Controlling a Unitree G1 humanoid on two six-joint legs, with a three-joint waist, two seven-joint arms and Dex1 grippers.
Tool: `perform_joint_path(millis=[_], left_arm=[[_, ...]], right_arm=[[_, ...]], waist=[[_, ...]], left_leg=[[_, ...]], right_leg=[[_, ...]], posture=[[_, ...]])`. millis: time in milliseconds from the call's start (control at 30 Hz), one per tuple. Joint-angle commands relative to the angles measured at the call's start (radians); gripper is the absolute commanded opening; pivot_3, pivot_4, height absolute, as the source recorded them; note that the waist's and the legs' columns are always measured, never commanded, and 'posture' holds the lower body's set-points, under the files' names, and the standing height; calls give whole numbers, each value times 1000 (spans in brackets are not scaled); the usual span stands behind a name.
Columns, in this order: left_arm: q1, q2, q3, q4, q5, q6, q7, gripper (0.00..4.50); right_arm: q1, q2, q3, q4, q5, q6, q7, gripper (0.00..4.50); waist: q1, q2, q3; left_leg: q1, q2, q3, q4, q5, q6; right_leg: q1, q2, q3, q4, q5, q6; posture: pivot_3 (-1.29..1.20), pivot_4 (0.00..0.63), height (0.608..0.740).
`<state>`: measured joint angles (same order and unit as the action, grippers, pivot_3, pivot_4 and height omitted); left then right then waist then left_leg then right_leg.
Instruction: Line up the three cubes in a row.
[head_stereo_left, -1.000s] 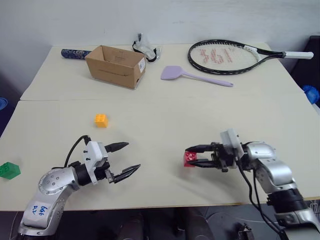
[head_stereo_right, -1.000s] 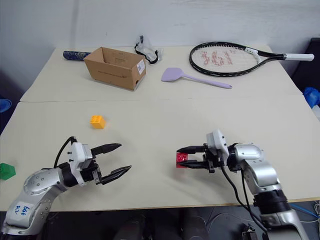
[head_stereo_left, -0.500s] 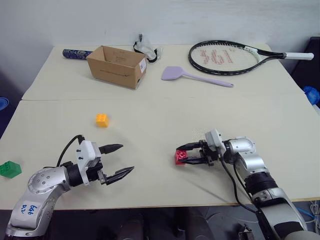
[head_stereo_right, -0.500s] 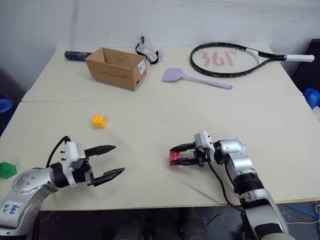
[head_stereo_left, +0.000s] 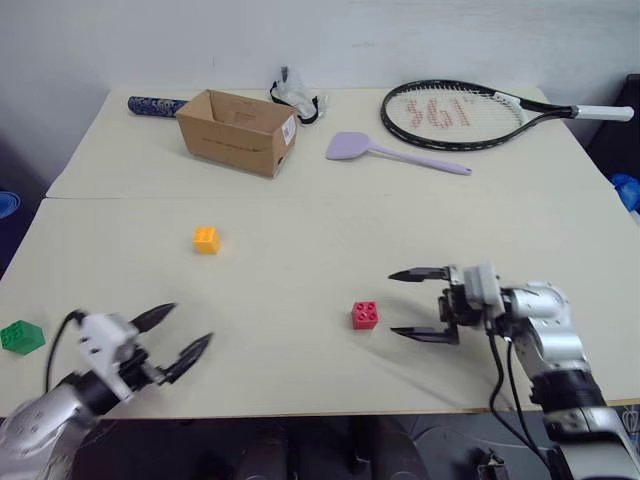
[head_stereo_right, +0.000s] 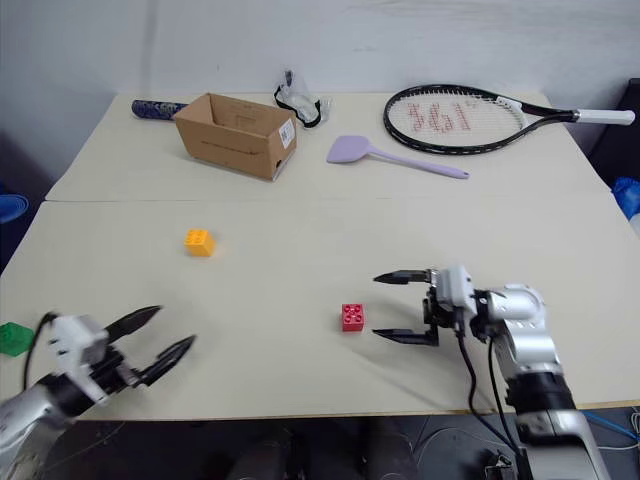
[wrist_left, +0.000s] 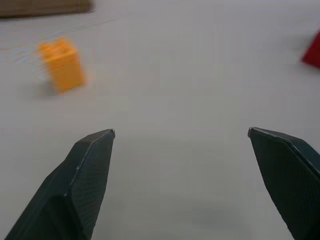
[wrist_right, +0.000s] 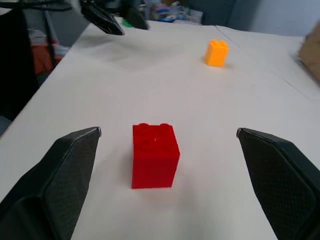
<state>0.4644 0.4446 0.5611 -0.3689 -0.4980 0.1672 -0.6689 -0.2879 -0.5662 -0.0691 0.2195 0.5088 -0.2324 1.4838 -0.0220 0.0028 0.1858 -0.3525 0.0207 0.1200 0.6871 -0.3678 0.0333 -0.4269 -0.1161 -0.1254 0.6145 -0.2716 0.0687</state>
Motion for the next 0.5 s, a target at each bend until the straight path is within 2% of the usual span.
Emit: perform_joint_path(millis=[33, 200, 333, 500], left_arm=[[50, -88, 152, 35, -24, -81, 107, 4500], [97, -262, 324, 91, -103, -120, 293, 4500], [99, -345, 363, 93, -149, -135, 380, 4500], [65, -383, 367, 98, -170, -154, 481, 4500]], right_arm=[[69, 4, -84, -105, 76, -18, -37, 4470], [223, 46, -118, -339, 202, 114, -179, 4470], [249, 89, -106, -433, 210, 125, -249, 4470], [241, 123, -75, -424, 191, 76, -203, 4470]], waist=[[-1, 0, 0], [0, -1, 0], [4, -4, -2], [25, -10, -5]], left_leg=[[0, 0, 0, 0, -1, 0], [1, 1, 0, -1, -3, 0], [1, 0, 0, -2, -4, 1], [1, 1, 0, -2, -7, 8]], right_leg=[[0, 0, 0, 0, 0, 0], [0, 0, 0, 0, 0, 0], [0, -1, 1, -2, 0, 0], [0, 0, 1, -2, 0, 0]], posture=[[0, 150, 740], [0, 150, 740], [0, 150, 740], [0, 150, 740]])
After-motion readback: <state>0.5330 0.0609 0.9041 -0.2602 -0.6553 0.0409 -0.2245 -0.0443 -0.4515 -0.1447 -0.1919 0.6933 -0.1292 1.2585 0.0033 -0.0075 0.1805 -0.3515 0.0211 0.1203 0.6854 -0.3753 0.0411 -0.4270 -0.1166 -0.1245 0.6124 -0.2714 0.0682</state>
